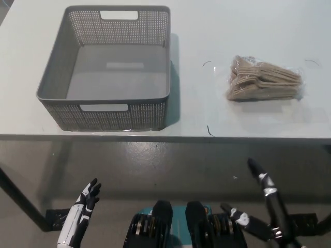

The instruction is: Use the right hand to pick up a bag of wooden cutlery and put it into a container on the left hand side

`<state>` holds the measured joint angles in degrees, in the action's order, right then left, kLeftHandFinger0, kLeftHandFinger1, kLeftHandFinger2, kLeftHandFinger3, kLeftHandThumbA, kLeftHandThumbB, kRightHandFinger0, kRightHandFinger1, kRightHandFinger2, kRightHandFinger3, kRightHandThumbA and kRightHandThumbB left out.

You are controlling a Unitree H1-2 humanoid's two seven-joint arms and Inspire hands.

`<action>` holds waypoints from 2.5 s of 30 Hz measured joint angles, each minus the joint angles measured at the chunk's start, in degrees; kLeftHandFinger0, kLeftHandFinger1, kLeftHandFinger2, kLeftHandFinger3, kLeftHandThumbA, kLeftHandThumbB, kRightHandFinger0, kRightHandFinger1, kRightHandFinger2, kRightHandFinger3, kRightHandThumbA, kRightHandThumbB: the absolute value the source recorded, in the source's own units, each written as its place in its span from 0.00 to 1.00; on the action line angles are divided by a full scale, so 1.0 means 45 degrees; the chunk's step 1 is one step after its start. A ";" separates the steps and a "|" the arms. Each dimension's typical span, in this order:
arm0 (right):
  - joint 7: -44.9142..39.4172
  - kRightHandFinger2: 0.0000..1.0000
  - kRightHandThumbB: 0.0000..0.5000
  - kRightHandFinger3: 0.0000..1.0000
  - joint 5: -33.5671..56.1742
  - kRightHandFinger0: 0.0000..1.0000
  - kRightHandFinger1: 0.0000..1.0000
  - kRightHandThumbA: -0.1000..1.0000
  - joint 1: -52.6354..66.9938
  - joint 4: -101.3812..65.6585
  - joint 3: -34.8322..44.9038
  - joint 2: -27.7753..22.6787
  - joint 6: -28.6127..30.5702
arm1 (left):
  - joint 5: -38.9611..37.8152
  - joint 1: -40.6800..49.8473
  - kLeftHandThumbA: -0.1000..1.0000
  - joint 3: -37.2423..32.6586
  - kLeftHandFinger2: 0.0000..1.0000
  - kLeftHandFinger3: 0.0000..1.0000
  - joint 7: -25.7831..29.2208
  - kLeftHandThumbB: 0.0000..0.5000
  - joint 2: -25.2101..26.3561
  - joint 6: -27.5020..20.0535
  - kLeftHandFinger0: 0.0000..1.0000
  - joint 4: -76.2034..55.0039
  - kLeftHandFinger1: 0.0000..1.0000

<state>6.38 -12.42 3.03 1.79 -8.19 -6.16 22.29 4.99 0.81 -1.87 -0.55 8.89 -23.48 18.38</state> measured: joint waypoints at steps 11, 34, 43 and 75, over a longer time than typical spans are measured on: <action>-0.0443 1.00 1.00 1.00 -0.0884 1.00 1.00 0.95 -0.0532 -0.4162 0.1551 -0.1239 -0.1235 | 0.0052 -0.0001 0.99 -0.0158 1.00 1.00 0.0086 0.64 0.0013 -0.0169 1.00 0.0002 1.00; -0.3851 1.00 1.00 1.00 -0.3139 1.00 1.00 0.65 -0.8615 -0.2557 0.1396 -0.5306 -0.7144 | 0.0161 0.0040 1.00 -0.0266 1.00 1.00 0.0143 0.64 0.0154 -0.0267 1.00 0.0058 1.00; -0.4773 1.00 1.00 1.00 -0.3231 1.00 1.00 0.62 -1.0753 0.1053 0.0302 -0.5503 -0.7663 | 0.0235 0.0037 0.98 -0.0364 1.00 1.00 0.0147 0.61 0.0189 -0.0276 1.00 0.0101 1.00; -0.9288 1.00 1.00 1.00 -0.3267 1.00 1.00 0.71 -1.2891 0.6276 -0.3964 -0.5889 -0.7135 | 0.0260 0.0683 0.97 -0.0929 1.00 1.00 0.0165 0.63 0.0514 -0.0284 1.00 0.0104 1.00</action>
<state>-35.42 -27.12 -54.98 30.03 -26.03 -32.66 -9.82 6.16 3.88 -6.05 0.19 11.20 -24.76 18.85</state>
